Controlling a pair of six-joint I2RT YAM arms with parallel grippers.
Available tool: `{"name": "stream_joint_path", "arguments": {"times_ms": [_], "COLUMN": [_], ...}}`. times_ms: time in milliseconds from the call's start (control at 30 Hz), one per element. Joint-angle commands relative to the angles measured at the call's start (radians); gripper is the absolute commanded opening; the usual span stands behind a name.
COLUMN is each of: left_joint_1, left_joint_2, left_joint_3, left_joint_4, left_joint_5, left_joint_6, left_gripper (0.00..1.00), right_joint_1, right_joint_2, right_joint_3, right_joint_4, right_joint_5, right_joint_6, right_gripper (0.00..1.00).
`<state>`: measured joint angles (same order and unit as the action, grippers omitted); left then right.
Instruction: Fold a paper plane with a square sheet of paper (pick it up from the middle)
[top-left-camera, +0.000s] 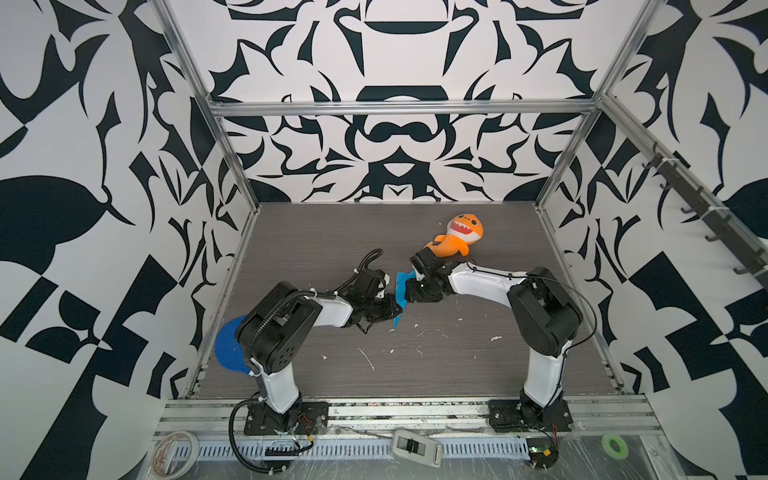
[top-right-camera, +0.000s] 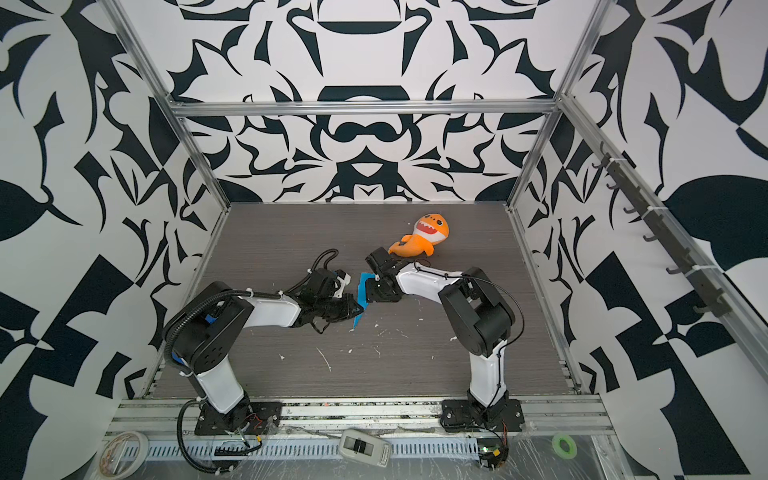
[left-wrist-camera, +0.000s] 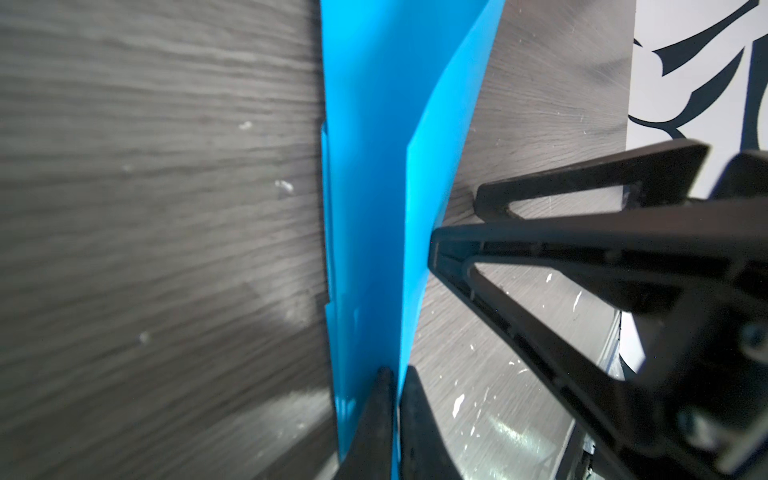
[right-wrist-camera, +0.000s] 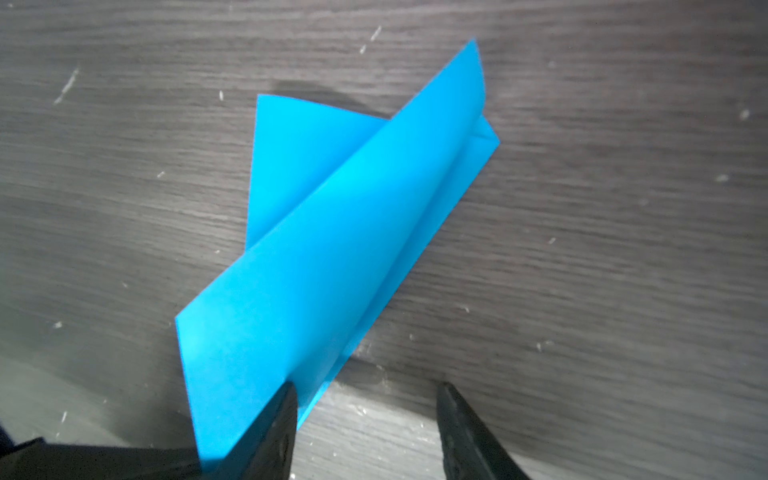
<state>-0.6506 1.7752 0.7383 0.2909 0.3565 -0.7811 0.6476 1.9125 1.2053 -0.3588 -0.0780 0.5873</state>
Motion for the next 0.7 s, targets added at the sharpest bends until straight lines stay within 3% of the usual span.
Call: {"name": "stream_joint_path", "arguments": {"times_ms": [0,267,433,667], "left_joint_1": [0.005,0.006,0.005,0.006], "left_joint_2": [-0.005,-0.008,0.006,0.013], "left_joint_3": [0.004,0.012,0.017,0.027], "left_joint_4": [-0.087,-0.082,-0.089,-0.113], "left_joint_5": [-0.050,-0.027,-0.021,-0.013], "left_joint_6": [0.009,0.012,0.014,0.012], "left_gripper": [0.10,0.11,0.07,0.03], "right_joint_1": [-0.002,-0.002,-0.001,-0.010], "right_joint_2": [0.099,0.123,0.056,-0.081], "right_joint_3": [-0.044,-0.035,-0.050,-0.015], "right_joint_4": [-0.147,-0.149,-0.086,-0.036], "right_joint_5": [0.065,0.052,-0.028,-0.121], "right_joint_6": [0.029,0.046,0.025,-0.126], "right_gripper": [0.58,0.57,0.57,0.60]}}
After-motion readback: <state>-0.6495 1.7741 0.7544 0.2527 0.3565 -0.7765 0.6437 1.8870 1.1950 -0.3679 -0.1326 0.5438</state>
